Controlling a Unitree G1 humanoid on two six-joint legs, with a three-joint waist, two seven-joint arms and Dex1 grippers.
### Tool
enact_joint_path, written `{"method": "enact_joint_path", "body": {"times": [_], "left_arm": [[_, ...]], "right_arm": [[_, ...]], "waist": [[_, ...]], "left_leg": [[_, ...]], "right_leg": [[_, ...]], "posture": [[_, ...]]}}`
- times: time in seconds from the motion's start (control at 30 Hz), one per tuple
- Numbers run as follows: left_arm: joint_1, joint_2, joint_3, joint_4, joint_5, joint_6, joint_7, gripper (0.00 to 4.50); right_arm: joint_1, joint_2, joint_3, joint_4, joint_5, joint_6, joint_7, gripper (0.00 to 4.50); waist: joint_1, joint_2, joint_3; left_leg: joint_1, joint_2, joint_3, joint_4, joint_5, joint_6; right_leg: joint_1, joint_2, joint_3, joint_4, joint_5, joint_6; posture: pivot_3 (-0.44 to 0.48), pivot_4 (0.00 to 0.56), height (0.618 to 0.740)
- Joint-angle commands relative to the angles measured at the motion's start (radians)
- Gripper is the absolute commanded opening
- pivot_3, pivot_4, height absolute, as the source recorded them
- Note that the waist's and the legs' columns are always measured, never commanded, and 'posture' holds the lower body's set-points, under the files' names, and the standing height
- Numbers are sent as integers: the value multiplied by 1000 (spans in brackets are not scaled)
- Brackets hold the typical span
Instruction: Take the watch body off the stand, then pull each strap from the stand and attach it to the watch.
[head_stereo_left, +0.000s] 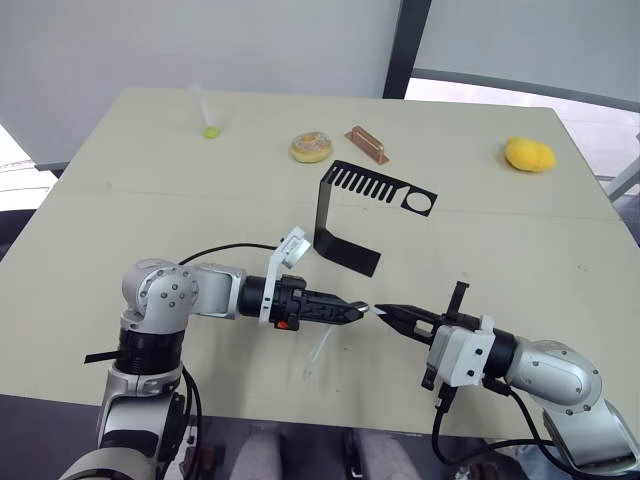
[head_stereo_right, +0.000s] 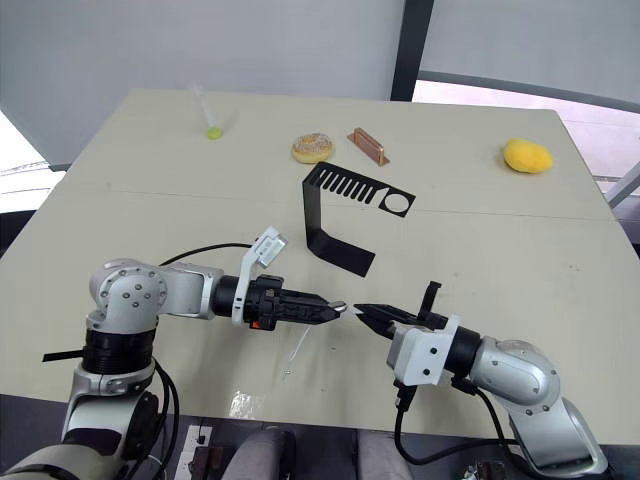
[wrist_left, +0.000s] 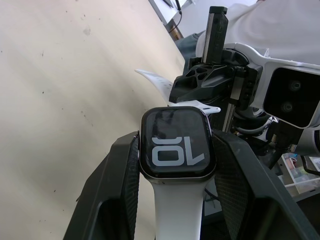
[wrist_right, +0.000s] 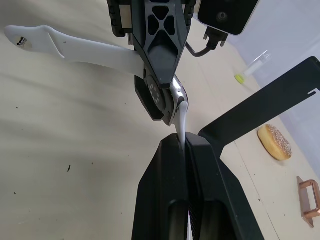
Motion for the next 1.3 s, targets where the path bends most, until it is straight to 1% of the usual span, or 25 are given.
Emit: {"method": "enact_joint_path", "body": {"times": [0.03, 1.3], "left_arm": [[4, -24, -39, -64, -32, -1, -17, 1610], [-2, -64, -37, -63, -30, -18, 25, 1610]], "right_arm": [[-9, 1, 20, -49, 14, -22, -5, 0], [-60, -7, 70, -23, 2, -10, 12, 0]], "waist": [[0, 0, 0], [0, 0, 0]], "left_leg": [[0, 0, 0, 0, 0, 0], [0, 0, 0, 0, 0, 0]], "right_leg": [[0, 0, 0, 0, 0, 0], [0, 0, 0, 0, 0, 0]], "posture": [[0, 150, 740], [0, 150, 740]]}}
